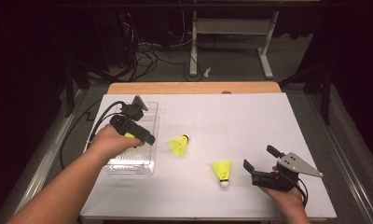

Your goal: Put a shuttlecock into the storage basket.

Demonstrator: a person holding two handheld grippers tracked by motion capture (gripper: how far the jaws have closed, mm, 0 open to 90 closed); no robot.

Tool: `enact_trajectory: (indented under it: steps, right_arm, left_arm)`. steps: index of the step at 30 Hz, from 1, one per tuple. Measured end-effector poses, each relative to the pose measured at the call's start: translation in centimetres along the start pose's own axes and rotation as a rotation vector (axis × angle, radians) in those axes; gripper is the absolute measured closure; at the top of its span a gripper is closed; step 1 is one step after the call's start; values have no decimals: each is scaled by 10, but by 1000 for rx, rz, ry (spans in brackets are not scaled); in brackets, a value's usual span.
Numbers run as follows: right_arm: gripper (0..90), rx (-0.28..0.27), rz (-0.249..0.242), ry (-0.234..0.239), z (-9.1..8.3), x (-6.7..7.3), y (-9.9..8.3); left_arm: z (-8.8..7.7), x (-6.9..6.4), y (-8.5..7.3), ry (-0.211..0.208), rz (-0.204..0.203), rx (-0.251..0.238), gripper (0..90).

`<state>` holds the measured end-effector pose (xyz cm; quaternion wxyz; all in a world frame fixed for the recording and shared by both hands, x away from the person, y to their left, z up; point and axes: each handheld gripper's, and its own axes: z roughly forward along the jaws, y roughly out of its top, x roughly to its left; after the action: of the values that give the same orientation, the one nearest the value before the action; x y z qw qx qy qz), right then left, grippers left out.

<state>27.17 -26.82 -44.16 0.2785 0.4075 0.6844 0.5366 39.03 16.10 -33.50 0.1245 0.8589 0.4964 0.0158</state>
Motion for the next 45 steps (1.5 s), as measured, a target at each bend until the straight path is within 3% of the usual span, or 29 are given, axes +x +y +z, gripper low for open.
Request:
enact_trajectory:
  steps: [13, 45]
  right_arm:
    - [6, 0, 5, 1, -2, -2, -1]
    - [6, -5, 5, 4, -2, -2, 0]
  left_arm:
    - [7, -14, 4, -18, 13, 4, 10]
    - [18, -76, 38, -95, 136, -7, 26]
